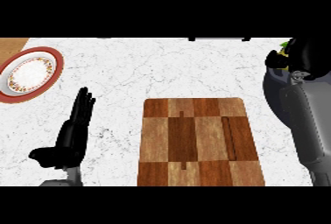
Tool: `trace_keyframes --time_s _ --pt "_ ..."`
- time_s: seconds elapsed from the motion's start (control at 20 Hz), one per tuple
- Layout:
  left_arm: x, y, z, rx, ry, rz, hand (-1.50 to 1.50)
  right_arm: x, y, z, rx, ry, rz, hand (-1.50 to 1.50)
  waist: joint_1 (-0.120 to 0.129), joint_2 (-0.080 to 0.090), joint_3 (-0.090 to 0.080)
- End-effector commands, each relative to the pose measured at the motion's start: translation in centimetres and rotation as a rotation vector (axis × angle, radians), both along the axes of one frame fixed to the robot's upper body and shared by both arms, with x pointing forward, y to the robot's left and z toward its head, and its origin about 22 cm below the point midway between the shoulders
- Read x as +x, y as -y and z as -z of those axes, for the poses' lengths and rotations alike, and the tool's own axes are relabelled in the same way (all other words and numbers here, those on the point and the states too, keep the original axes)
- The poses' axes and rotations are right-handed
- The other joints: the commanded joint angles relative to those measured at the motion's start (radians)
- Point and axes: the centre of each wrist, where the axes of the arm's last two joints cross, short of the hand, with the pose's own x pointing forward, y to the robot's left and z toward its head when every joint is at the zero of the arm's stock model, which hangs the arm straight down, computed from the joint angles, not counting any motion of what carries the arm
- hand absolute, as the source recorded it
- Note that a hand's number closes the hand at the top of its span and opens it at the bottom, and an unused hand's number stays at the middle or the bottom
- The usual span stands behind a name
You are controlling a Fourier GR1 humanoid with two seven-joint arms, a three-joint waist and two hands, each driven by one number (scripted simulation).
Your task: Pick the lemon from the cutting board and place it in the pot
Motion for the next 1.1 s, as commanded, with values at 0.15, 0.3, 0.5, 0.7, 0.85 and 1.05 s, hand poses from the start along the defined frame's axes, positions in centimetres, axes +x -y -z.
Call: trace_keyframes --time_s 0.15,0.3,0.5,0.7,0.85,1.05 --pt "-0.2 -1.6 0.3 -0.001 0.005 0.000 0.00 -1.4 7.7 1.1 0.021 -0.033 0.018 1.50 0.001 0.000 0.000" --pt "-1.5 -0.7 -0.3 0.013 -0.002 0.002 0.00 -1.5 12.0 1.6 0.083 -0.037 0.022 1.50 0.009 0.002 0.001" --pt "0.3 0.7 -1.1 -0.007 0.011 0.013 0.00 -2.1 15.0 3.8 0.143 -0.135 0.010 1.50 0.008 0.004 0.001" --pt "0.2 -0.2 0.9 0.000 0.019 0.018 0.00 -0.6 13.8 6.6 0.181 -0.214 0.062 1.50 0.021 0.008 0.000" --pt "-0.1 1.3 -0.7 -0.001 0.016 0.017 0.00 -2.2 17.4 6.7 0.306 -0.241 0.112 1.50 0.020 0.007 0.001" --pt "-0.1 -0.9 0.3 0.004 0.005 0.021 0.00 -3.5 19.1 8.8 0.349 -0.340 0.255 -1.50 0.026 0.010 0.001"
